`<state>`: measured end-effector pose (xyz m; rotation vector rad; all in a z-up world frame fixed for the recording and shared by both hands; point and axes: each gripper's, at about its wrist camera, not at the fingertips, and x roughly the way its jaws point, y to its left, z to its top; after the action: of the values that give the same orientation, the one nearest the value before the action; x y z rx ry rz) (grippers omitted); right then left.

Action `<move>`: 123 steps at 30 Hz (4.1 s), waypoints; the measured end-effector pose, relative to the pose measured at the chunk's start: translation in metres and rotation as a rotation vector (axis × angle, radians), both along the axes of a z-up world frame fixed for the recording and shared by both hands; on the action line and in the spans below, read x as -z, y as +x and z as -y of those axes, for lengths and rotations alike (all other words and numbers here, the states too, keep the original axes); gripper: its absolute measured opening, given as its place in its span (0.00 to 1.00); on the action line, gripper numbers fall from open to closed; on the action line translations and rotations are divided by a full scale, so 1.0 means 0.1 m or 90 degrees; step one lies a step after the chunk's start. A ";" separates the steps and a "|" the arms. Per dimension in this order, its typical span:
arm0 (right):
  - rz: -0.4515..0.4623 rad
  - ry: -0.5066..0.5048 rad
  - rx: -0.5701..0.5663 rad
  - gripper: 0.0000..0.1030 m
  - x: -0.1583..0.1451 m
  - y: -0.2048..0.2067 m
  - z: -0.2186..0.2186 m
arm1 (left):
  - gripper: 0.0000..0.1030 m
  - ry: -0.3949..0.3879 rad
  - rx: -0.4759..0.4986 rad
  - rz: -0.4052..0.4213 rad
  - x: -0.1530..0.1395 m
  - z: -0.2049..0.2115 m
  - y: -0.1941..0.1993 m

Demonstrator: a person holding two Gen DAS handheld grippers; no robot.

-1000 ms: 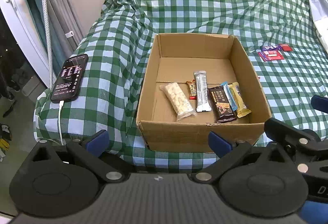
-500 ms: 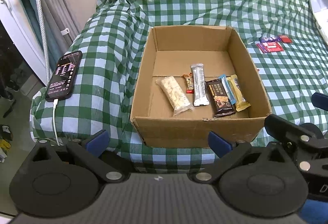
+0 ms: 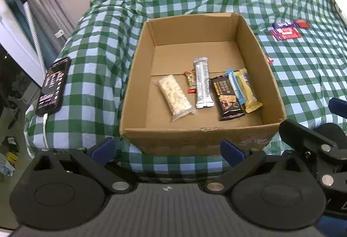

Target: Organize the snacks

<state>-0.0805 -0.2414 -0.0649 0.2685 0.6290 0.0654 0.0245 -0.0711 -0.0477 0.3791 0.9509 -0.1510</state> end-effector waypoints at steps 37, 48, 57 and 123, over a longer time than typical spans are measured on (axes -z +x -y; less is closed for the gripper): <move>-0.068 -0.258 -0.067 0.99 2.01 2.89 3.55 | 1.00 -0.044 -0.079 -0.272 1.87 3.67 2.78; -0.083 -0.253 -0.210 0.99 2.00 3.85 3.56 | 0.89 -0.118 -0.105 -0.264 1.92 3.41 2.88; -0.087 -0.224 -0.147 0.38 1.99 3.16 3.48 | 0.08 -0.168 -0.066 -0.235 1.64 2.99 2.60; 0.049 0.113 -0.057 0.35 -0.21 -0.26 0.06 | 0.08 -0.251 -0.015 0.081 -0.54 -0.66 -0.31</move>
<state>-0.1064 -0.2470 -0.0434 0.4076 0.5586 0.2167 -0.0067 -0.0051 0.0059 0.0128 0.7772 -0.2834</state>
